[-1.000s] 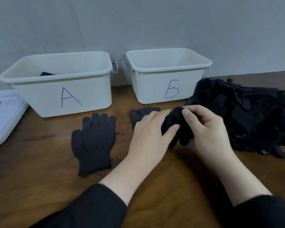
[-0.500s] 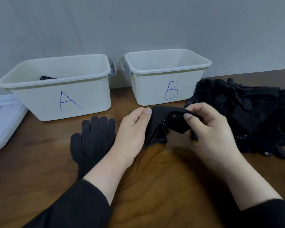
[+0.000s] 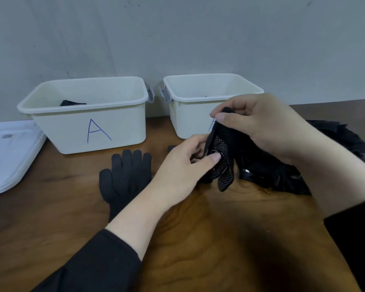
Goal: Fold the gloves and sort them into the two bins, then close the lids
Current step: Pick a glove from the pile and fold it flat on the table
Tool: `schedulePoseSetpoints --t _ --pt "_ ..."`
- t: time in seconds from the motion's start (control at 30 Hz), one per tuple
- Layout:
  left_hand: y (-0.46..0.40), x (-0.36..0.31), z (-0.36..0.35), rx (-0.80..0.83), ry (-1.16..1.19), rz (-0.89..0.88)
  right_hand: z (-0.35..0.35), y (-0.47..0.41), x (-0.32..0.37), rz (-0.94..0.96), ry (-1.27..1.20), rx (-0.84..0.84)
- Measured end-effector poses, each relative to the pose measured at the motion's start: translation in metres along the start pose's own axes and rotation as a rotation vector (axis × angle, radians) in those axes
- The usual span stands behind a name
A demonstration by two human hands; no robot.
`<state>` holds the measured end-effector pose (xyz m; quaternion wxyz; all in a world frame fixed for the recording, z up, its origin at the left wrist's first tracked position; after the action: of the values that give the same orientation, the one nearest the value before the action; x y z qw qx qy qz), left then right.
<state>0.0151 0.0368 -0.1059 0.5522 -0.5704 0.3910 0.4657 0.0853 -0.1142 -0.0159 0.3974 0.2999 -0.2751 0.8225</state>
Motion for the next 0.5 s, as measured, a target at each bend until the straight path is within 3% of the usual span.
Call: schedulePoseSetpoints --t 0.1,0.27,0.4,0.5 --pt "0.006 -0.005 0.014 -0.127 0.130 0.081 0.005 0.000 0.012 0.002 0.023 0.027" --pt "0.020 -0.005 0.042 -0.072 0.291 0.190 0.002 0.005 0.022 -0.010 0.067 0.141" --pt "0.035 -0.010 0.079 -0.078 0.217 0.130 -0.019 0.002 0.043 0.040 -0.001 0.040" --pt "0.046 -0.020 0.116 -0.139 0.124 0.095 -0.047 -0.010 0.066 0.131 -0.003 0.092"
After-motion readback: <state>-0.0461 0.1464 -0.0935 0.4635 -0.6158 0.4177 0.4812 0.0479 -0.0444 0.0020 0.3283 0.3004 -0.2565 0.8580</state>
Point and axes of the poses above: each hand's wrist, its own y-axis away from the middle knuckle, its own z-axis out of the back of the hand, x = y × z, the point moved 2 cm from there along -y, towards the middle knuckle, and after that the axes turned 11 degrees about y, right-handed, at the moved point
